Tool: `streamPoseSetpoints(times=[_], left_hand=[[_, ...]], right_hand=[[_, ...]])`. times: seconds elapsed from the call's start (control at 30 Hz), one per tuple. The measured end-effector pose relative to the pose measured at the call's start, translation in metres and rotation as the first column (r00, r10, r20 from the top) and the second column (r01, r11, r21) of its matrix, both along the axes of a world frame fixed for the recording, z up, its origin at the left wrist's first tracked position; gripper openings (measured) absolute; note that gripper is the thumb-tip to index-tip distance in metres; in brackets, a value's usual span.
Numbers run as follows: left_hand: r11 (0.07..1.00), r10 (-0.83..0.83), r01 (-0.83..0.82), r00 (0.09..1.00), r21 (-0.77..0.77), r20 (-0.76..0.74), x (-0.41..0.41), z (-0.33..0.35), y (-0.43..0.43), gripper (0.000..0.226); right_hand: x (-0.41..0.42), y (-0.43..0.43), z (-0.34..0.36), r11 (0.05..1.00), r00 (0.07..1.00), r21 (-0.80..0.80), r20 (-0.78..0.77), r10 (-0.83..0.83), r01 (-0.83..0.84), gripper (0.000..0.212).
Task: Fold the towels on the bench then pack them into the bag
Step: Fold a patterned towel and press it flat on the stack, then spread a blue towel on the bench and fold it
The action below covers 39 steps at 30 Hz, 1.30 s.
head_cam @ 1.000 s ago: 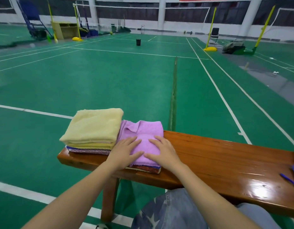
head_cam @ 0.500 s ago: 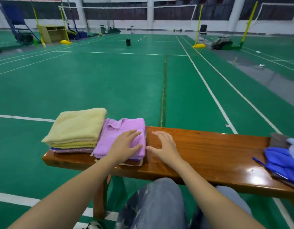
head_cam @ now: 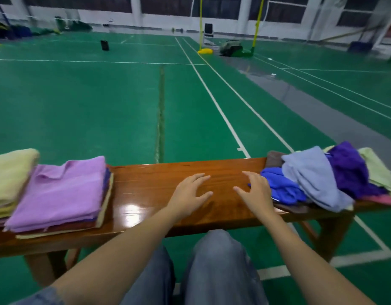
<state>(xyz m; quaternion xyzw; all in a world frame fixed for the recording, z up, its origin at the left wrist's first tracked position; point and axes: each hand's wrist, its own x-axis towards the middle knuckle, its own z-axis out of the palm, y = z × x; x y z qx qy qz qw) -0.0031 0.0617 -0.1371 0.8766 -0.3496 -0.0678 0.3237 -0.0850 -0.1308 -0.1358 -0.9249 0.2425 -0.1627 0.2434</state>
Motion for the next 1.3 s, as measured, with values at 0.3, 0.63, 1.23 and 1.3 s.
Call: streamPoseSetpoints(times=[0.3, 0.63, 1.23, 1.3], left_hand=[[0.989, -0.130, 0.134, 0.989, 0.058, -0.070, -0.023, -0.022, -0.079, 0.054], [0.986, -0.140, 0.151, 0.981, 0.075, -0.134, -0.028, -0.036, -0.086, 0.054], [0.988, -0.104, 0.093, 0.991, -0.126, -0.085, -0.014, -0.005, -0.035, 0.071], [0.988, -0.127, 0.121, 0.991, -0.099, -0.051, -0.008, -0.005, -0.026, 0.071]], right_hand=[[-0.039, -0.074, -0.030, 0.958, 0.945, -0.094, -0.164, -0.283, 0.270, 0.054], [-0.032, -0.087, -0.030, 0.908, 0.904, -0.079, -0.091, -0.419, 0.412, 0.038], [-0.005, 0.008, -0.005, 0.957, 0.971, 0.227, 0.194, 0.140, -0.184, 0.017], [0.002, 0.023, -0.005, 0.917, 0.955, 0.292, 0.197, 0.221, -0.273, 0.020]])
